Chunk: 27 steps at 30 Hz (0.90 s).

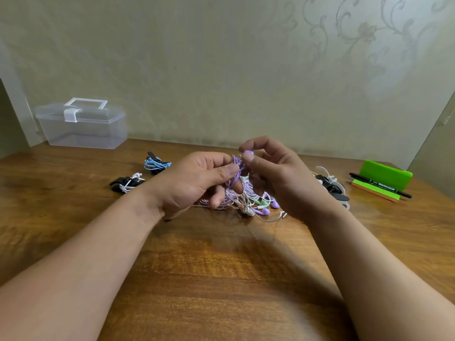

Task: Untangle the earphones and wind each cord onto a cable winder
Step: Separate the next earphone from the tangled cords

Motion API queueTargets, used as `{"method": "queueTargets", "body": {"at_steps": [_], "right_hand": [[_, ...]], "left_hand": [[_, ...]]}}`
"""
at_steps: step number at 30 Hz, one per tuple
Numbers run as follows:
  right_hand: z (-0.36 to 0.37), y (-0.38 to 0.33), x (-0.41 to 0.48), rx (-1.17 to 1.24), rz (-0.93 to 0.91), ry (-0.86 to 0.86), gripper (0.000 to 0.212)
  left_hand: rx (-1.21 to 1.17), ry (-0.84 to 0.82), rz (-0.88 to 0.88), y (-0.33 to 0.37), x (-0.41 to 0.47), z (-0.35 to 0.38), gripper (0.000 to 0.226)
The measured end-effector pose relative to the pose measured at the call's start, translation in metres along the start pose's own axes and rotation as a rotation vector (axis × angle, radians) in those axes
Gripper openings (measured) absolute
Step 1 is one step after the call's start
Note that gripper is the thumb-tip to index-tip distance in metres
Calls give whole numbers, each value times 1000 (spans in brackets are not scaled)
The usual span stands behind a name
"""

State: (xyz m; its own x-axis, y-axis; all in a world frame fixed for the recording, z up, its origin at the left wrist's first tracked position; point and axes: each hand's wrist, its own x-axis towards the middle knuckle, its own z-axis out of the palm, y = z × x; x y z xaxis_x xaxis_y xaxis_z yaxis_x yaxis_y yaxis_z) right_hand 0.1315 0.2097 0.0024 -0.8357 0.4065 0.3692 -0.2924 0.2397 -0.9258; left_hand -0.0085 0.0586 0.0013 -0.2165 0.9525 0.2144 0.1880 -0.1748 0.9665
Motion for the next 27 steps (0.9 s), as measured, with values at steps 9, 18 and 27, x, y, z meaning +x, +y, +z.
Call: {"method": "queueTargets", "body": {"at_steps": [9, 18, 27], "right_hand": [[-6, -1, -1, -8, 33, -71, 17], [-13, -6, -4, 143, 102, -161, 19], [-10, -4, -3, 85, 85, -161, 20]], "left_hand": [[-160, -56, -66, 1, -2, 5, 32], [-233, -160, -105, 5, -9, 5, 35], [-79, -118, -92, 6, -7, 8, 24]]}}
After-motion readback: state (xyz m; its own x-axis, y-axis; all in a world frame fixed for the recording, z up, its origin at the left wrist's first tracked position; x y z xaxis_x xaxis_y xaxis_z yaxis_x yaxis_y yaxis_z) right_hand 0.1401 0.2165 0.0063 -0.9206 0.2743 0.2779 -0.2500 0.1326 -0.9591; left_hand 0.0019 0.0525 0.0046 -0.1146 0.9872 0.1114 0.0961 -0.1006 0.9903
